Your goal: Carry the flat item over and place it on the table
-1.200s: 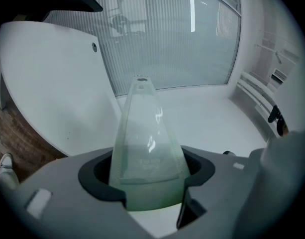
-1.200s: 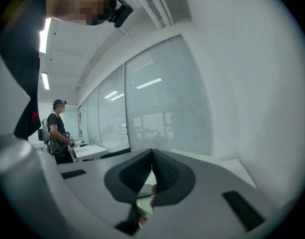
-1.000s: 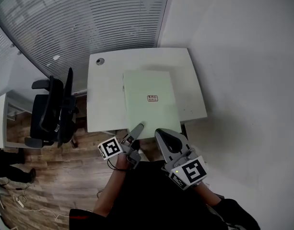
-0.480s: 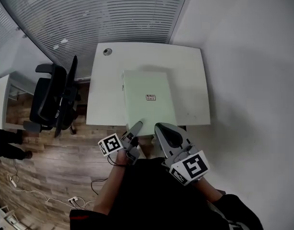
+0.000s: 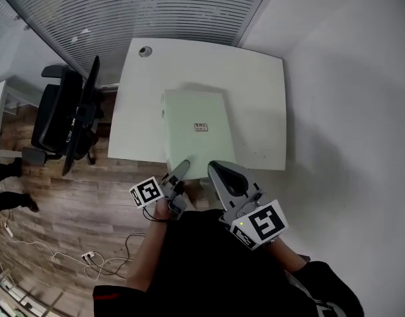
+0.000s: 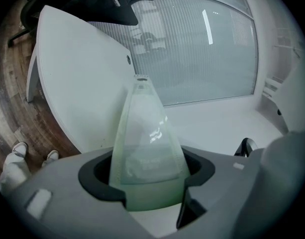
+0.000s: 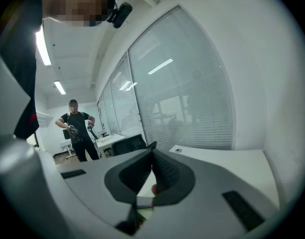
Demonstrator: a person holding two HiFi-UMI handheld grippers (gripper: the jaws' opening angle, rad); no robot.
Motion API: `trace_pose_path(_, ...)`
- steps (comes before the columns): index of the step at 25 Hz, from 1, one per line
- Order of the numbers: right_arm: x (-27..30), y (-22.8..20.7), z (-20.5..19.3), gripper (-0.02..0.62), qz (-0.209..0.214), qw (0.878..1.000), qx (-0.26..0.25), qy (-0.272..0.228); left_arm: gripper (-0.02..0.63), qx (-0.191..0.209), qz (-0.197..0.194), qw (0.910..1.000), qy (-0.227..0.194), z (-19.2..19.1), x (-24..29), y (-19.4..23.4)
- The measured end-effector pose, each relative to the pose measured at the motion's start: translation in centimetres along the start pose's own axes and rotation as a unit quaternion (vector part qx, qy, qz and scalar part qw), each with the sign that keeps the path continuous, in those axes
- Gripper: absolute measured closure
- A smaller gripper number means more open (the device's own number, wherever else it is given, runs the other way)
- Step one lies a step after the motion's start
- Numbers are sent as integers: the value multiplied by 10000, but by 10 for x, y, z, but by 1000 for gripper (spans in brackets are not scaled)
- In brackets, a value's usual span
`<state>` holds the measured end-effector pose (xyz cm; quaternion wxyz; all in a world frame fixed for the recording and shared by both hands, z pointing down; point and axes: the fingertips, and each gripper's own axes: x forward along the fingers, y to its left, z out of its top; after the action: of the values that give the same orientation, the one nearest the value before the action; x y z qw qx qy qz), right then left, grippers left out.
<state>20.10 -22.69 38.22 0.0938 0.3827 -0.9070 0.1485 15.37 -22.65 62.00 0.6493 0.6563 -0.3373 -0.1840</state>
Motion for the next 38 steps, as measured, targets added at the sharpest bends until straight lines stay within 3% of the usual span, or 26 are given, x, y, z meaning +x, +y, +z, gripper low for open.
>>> trace_pose_path(7,13,4,-9,595,168,9997,83,134,318,332,214,9991,119,-4,-2,16)
trace_pose_path(12,19,14,-14,595,180,9997,110,158,318,695,653,9948,358,-10,-10,43)
trace_pose_path(22,15,29,-22,595,-2,9998,205,84,313,430,839,9947,413,-6,-22,75)
trace_pose_path(33,14,39,-23,595,-117,9997,205,56,225,291,1728,9834,473,0,-42,135)
trace_pose_path(38,13,40,-23,595,-116,9997,174,92,225,270,1768,9824,538,-2,-42,141)
